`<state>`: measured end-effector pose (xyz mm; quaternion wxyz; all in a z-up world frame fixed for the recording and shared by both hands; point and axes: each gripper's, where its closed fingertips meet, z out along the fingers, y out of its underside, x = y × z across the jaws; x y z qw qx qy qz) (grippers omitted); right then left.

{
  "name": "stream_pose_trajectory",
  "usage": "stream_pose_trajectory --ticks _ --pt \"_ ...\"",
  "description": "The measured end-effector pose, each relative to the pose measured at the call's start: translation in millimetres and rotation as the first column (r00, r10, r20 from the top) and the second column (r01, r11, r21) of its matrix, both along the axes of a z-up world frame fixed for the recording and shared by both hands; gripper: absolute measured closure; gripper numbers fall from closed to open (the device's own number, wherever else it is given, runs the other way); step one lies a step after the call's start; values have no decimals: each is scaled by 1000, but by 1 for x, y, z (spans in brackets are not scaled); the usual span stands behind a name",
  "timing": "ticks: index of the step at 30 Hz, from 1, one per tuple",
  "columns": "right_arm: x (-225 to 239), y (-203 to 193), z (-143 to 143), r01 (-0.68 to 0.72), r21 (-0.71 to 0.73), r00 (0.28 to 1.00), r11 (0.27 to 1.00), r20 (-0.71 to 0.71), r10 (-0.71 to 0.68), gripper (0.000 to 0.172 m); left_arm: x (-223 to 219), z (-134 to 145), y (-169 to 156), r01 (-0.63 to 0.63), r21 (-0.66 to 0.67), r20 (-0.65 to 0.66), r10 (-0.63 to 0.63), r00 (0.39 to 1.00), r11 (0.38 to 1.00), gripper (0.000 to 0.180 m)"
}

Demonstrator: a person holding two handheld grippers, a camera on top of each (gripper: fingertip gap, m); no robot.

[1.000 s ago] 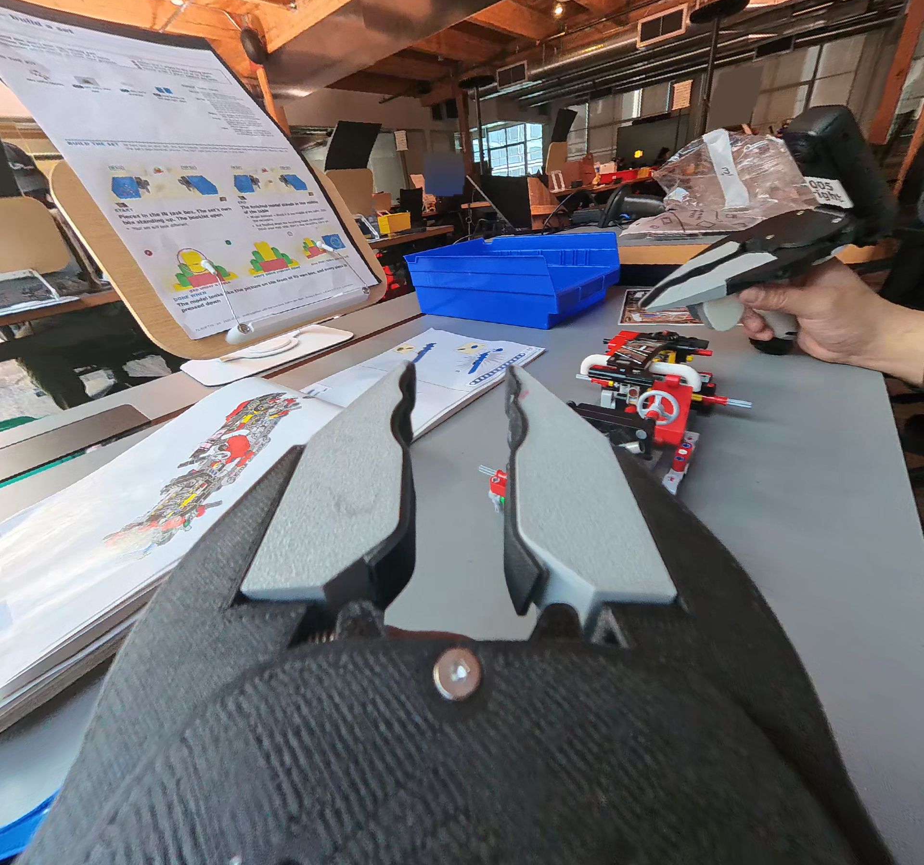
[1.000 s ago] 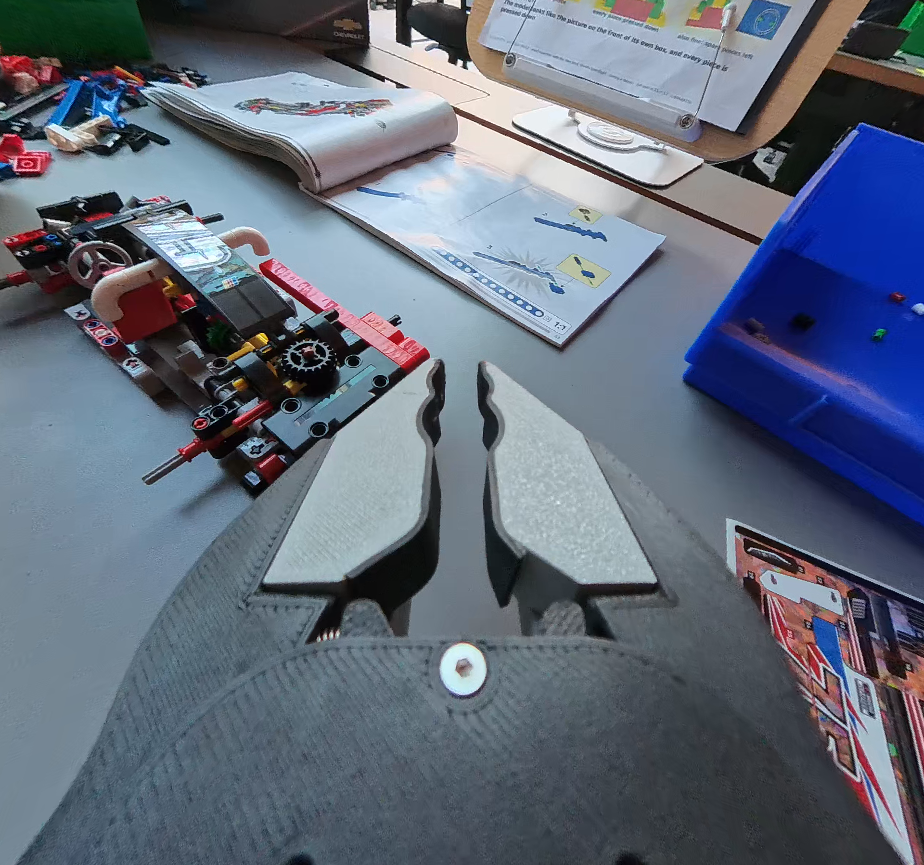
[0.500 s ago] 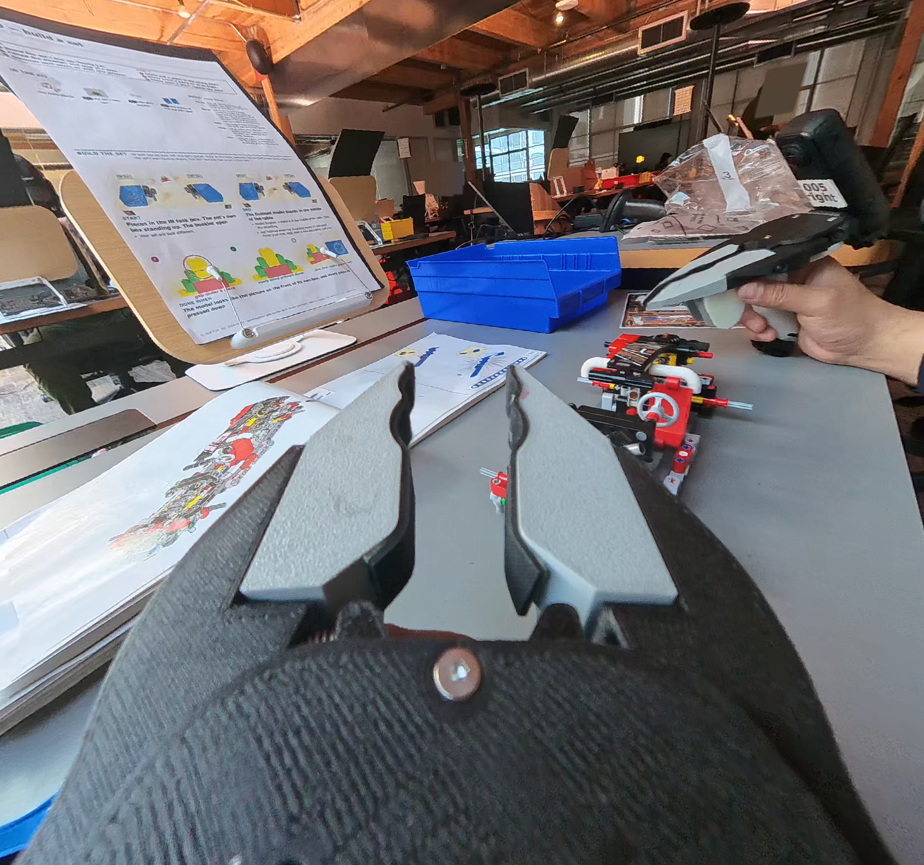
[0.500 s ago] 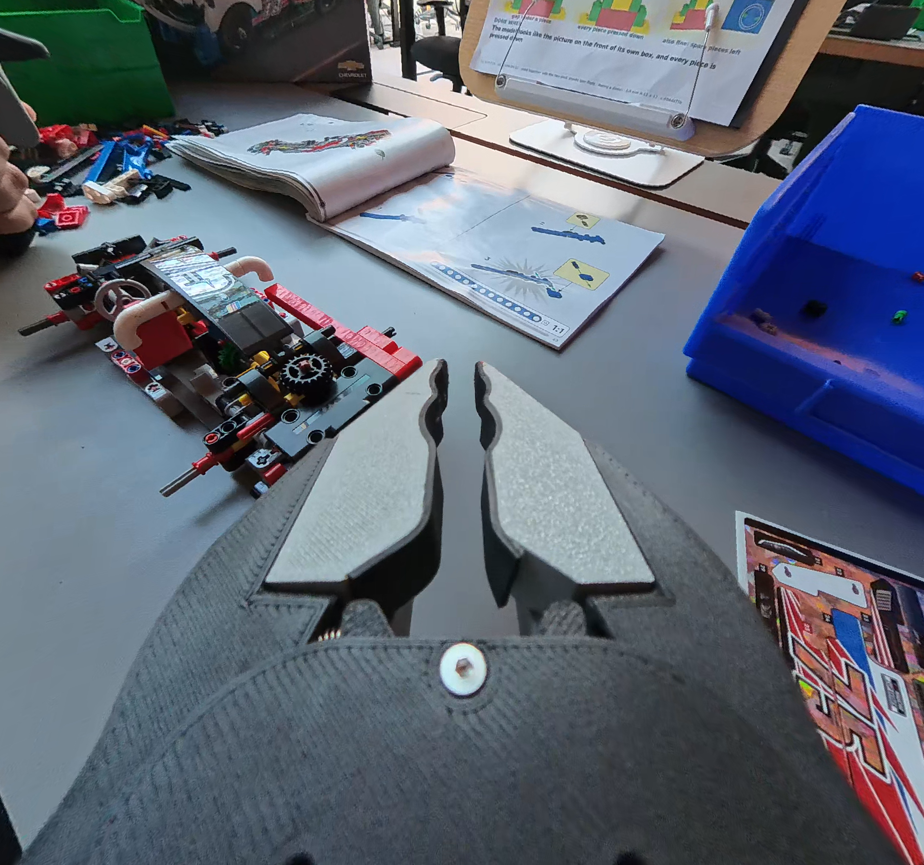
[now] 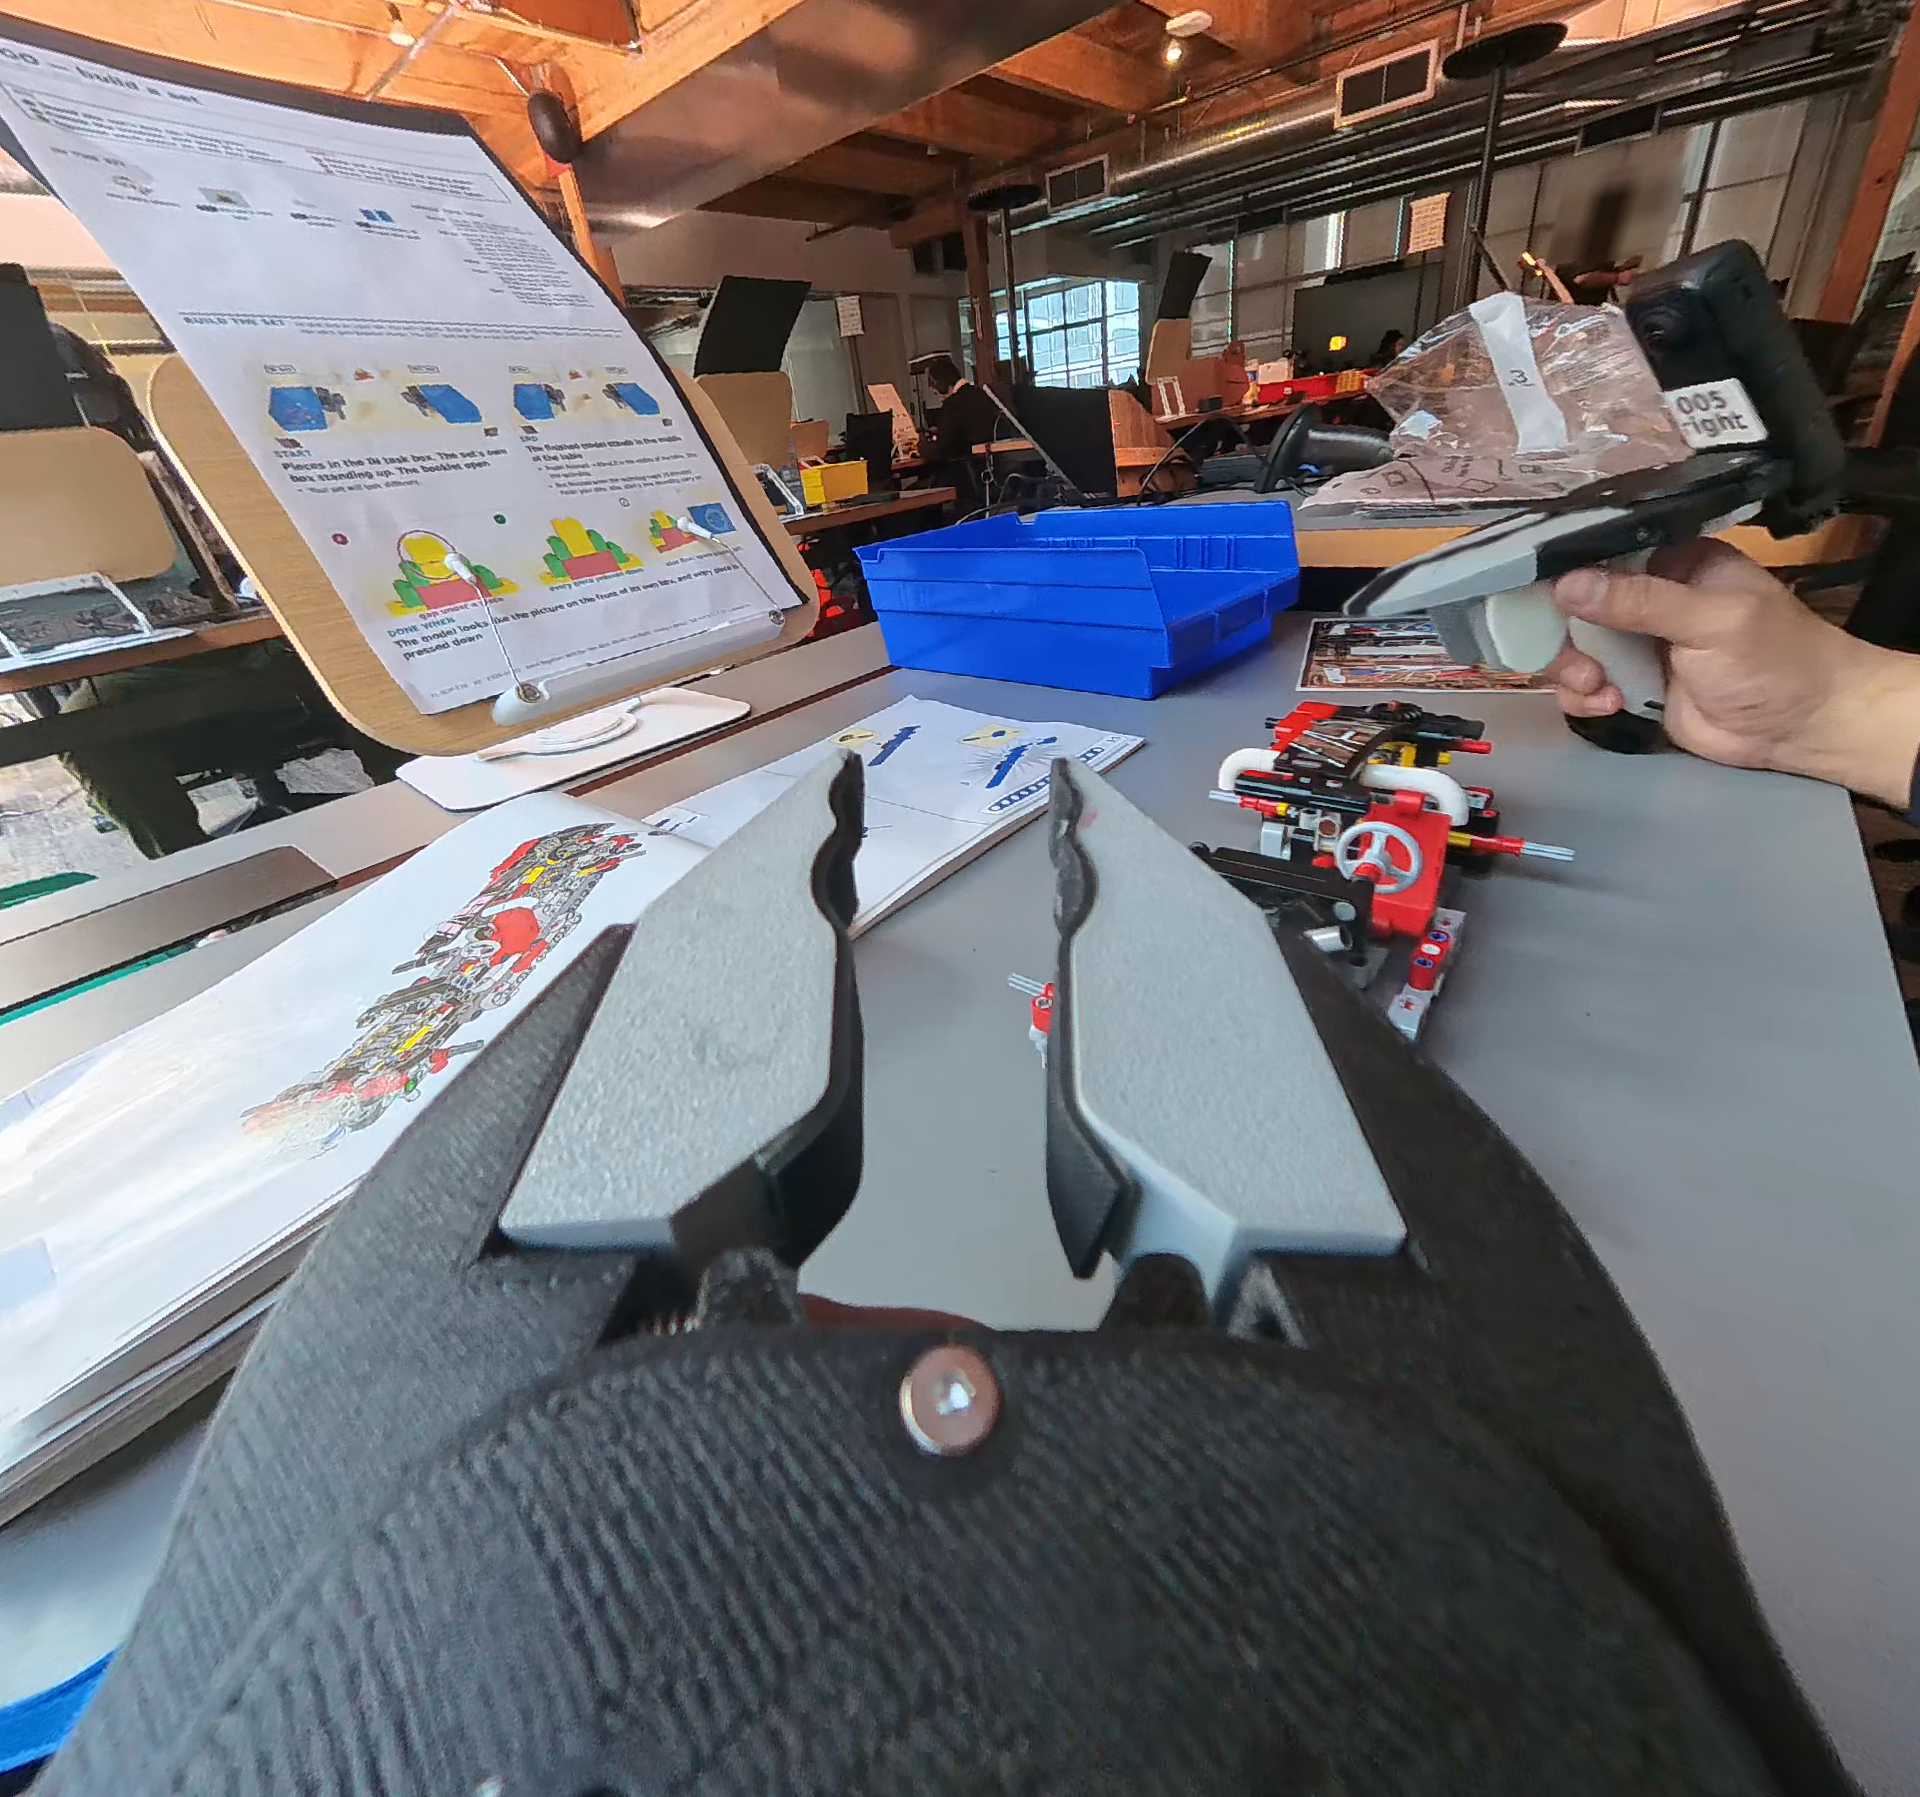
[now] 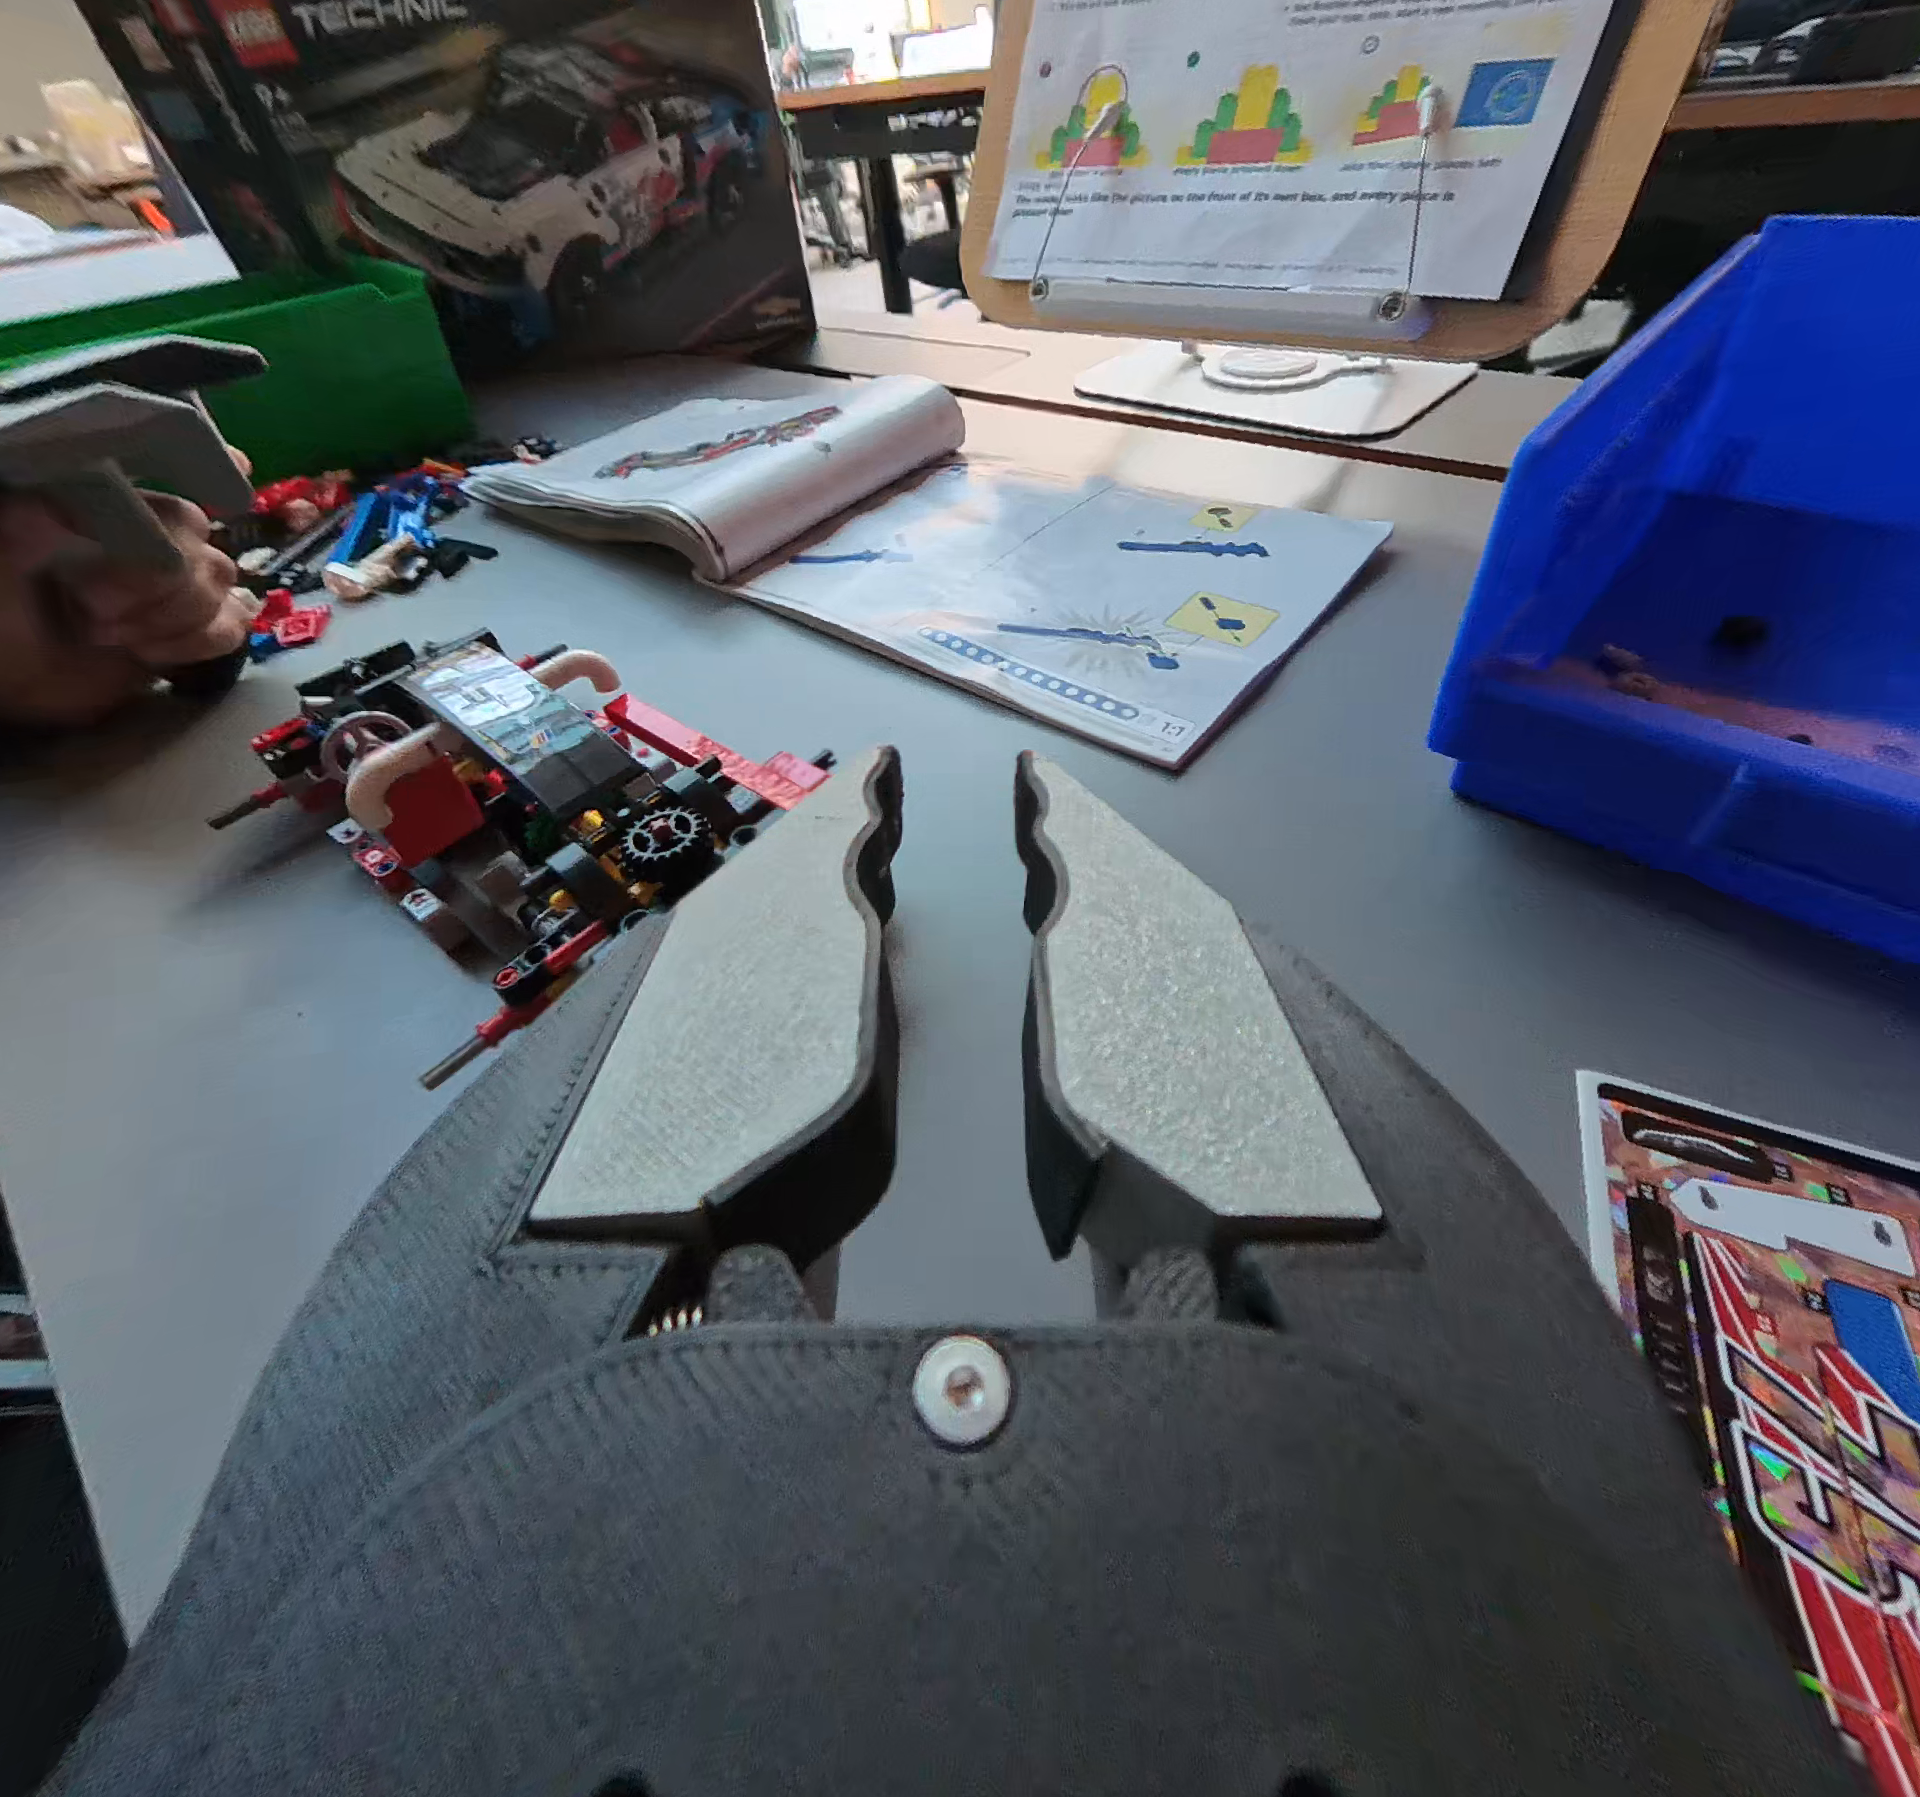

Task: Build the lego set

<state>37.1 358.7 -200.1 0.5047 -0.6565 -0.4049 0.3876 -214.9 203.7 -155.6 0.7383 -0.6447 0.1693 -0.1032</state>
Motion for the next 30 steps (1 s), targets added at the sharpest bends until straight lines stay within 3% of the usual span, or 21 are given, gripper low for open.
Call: stream_pose_trajectory --ticks 11,15,21,23,27,30 --pt "3 2 4 -9 -42 999 999 -52 7 144 7 1 -3 -15 22 -36 15 999 1000 150" --pt "3 3 2 -2 -46 999 999 -44 0 140 30 -2 -10 36 59 -156 -26 987 998 156" --pt "-3 6 -8 22 -33 999 999 41 -20 115 41 -3 -16 91 64 -168 -80 983 994 157" --pt "-6 7 -12 25 -39 997 999 73 -23 115 38 -3 -15 88 56 -157 -78 985 995 157" --pt "-6 8 -15 39 -25 994 999 98 -37 132 36 -3 -15 83 47 -156 -75 985 995 158" --pt "-4 12 -16 61 -30 993 998 103 -57 133 42 -4 -17 107 43 -167 -98 981 993 159"
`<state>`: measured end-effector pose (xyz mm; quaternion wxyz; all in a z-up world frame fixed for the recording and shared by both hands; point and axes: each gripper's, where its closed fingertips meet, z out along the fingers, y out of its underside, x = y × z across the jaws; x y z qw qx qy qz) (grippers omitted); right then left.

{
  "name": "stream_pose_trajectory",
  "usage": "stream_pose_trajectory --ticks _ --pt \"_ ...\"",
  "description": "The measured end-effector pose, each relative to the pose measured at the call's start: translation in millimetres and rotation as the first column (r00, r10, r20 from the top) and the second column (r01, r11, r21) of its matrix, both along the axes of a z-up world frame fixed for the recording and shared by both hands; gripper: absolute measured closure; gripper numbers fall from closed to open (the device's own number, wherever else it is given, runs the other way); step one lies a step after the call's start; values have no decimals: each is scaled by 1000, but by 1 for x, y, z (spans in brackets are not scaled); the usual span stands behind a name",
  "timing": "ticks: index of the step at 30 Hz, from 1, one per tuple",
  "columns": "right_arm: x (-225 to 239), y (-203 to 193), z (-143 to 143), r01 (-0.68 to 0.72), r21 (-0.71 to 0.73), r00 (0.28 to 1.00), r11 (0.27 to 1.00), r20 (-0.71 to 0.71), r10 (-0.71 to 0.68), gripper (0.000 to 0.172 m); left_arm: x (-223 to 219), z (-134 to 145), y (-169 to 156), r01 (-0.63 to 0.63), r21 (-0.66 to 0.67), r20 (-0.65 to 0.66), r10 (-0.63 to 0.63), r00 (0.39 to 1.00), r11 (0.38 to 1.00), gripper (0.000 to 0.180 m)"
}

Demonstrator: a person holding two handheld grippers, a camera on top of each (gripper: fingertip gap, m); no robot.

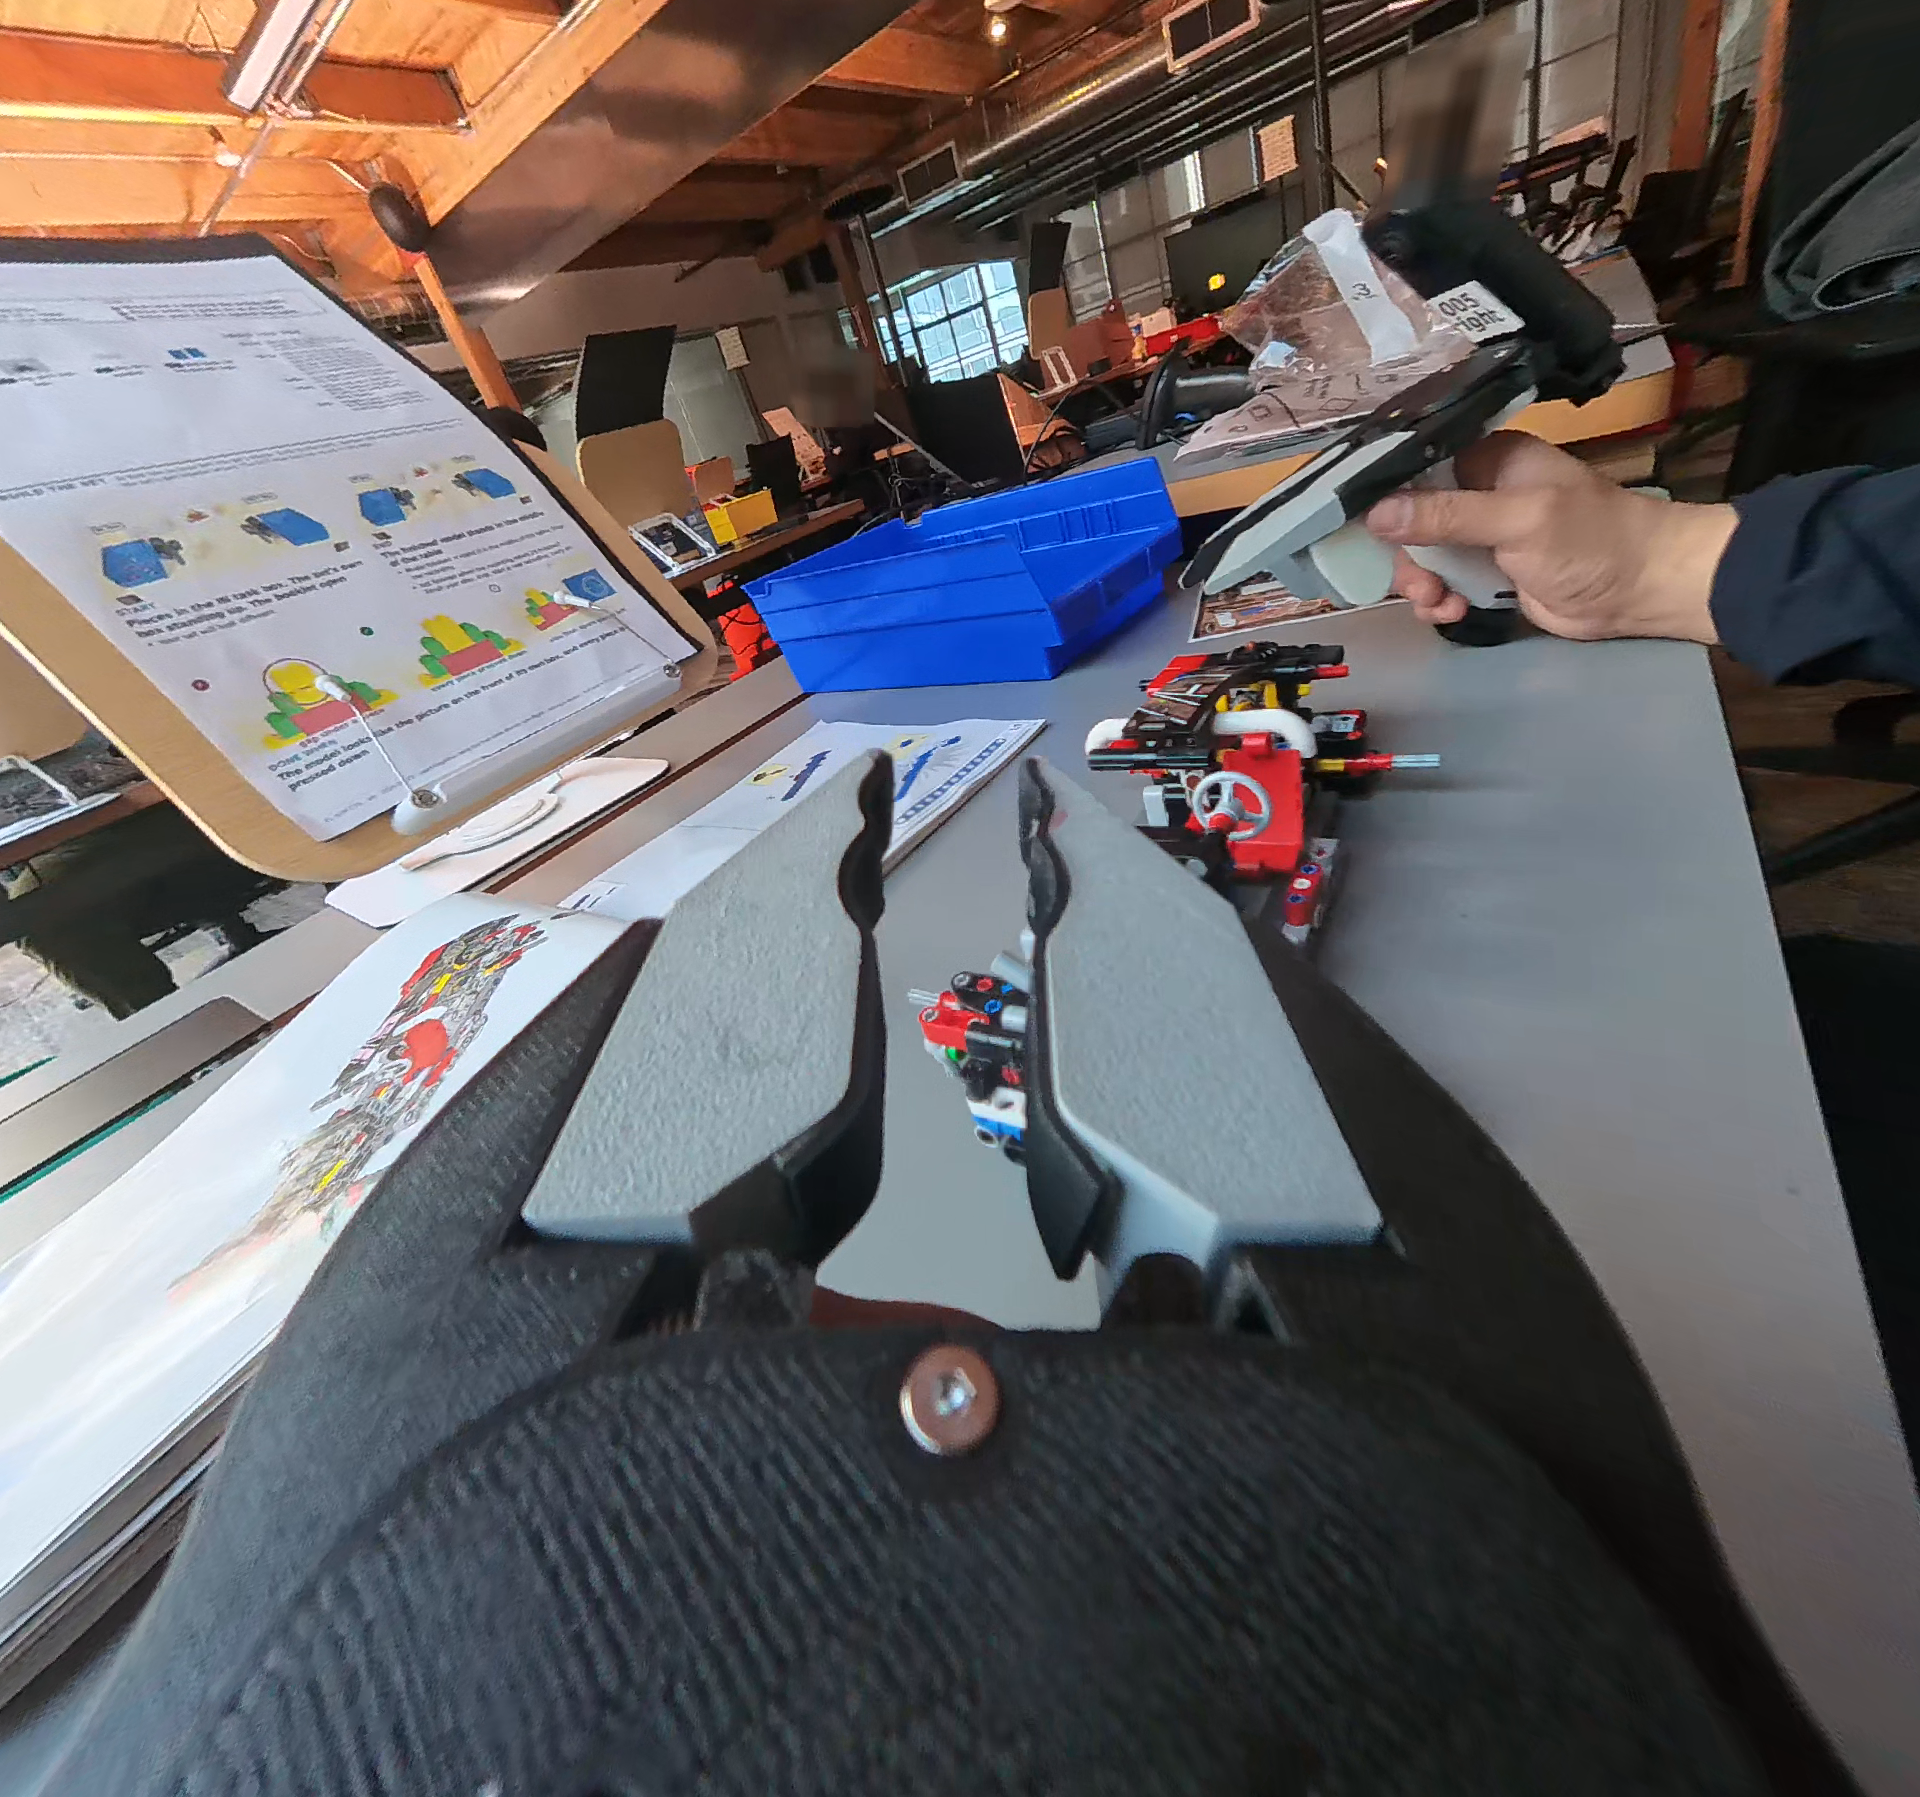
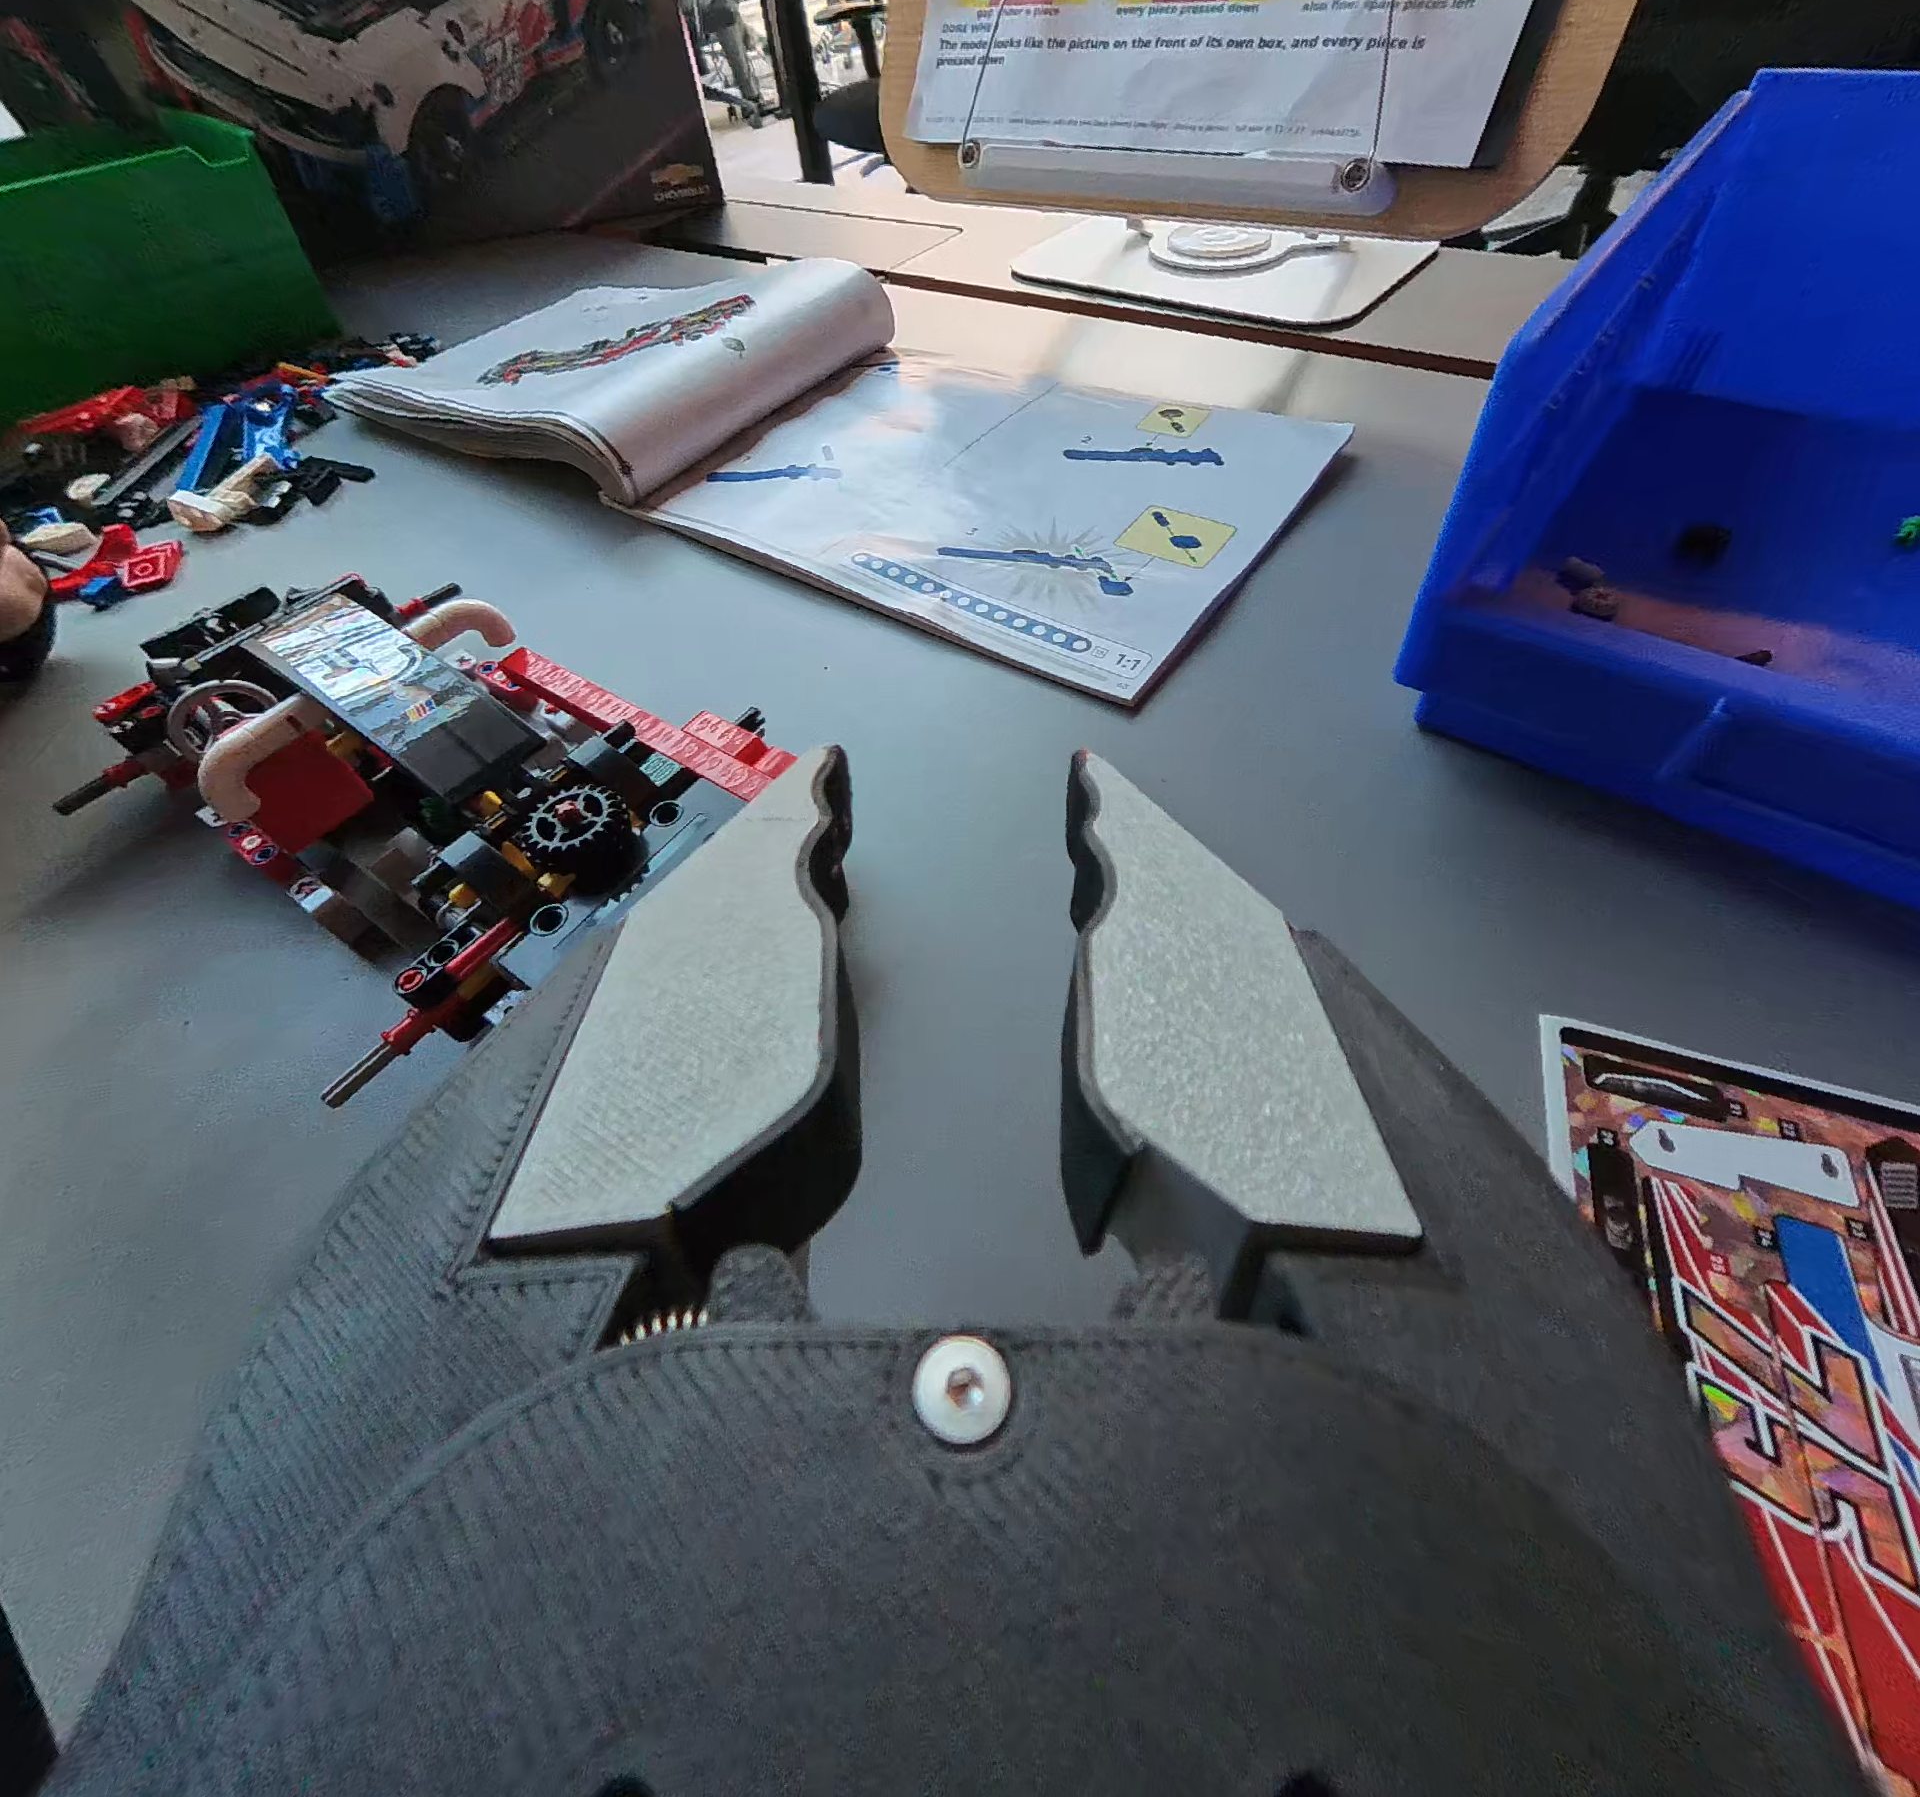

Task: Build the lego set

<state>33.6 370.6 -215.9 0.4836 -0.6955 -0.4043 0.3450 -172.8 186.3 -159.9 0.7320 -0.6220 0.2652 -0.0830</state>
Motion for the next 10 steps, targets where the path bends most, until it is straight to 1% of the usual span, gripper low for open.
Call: stream_pose_trajectory --ticks 2,4,7,10 --pt "1 2 -1 0 -21 1000 1000 -6 0 133 0 0 2 -15 3 -16 15 1000 1000 159" --pt "2 5 0 8 -28 1000 1000 -14 -9 132 -8 -3 8 -69 -16 -20 69 997 998 160" --pt "3 8 1 19 -23 1000 1000 -22 -20 133 -25 -2 14 -136 -48 26 137 990 990 160" --pt "4 8 2 19 -15 1000 1000 -23 -19 133 -49 -3 20 -232 -85 76 238 968 969 160"
